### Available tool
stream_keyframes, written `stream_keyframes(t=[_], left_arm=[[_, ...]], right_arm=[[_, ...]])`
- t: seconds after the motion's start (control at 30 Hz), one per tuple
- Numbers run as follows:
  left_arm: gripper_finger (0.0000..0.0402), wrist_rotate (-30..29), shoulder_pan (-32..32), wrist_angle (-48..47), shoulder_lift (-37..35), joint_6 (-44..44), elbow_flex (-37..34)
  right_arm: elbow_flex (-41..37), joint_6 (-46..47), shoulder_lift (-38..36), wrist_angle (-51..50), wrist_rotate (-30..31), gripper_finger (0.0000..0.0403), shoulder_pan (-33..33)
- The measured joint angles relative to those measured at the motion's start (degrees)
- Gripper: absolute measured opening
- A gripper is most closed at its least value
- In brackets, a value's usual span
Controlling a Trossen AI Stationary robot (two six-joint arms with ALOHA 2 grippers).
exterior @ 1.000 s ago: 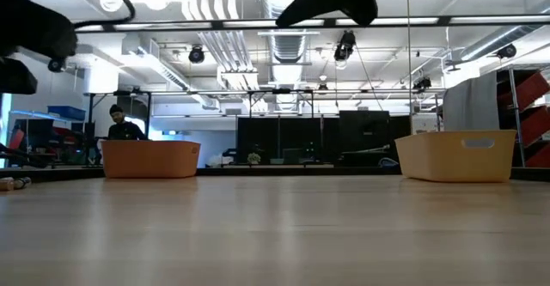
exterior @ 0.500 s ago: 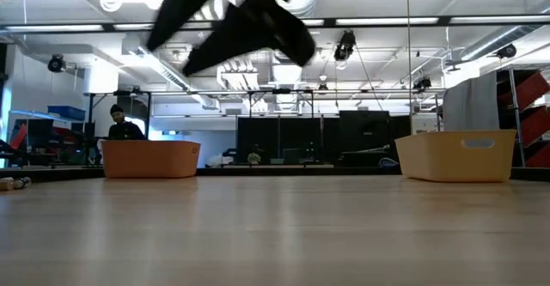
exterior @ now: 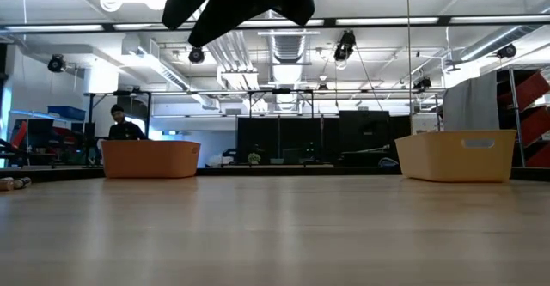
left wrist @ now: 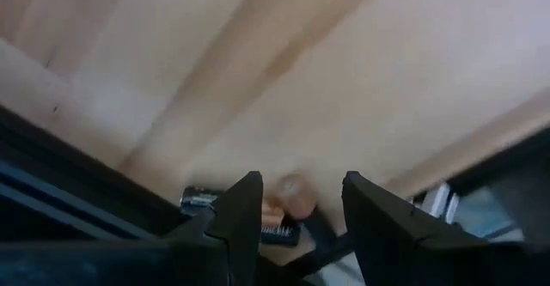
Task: Sort batteries
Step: Put the black battery into the yellow bin
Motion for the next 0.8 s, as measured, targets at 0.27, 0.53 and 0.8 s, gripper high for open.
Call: stream_keyframes(t=[0.27, 0.53, 0.8], left_arm=[[0.0142, 0.9, -0.5, 3.1, 0.7, -12.4, 0.1], [0.0142, 1.3, -1.1, 2.6, 0.7, -15.3, -0.3], [0.0142, 3.5, -1.1, 3.7, 0.7, -18.5, -0.4]], right_arm=[[-0.3, -5.5, 0.0, 0.1, -0.2, 0.0105, 0.1], [-0.9, -6.1, 0.0, 0.2, -0.3, 0.0091, 0.7], [-2.7, -6.0, 0.0, 0.2, -1.3, 0.0077, 1.1]])
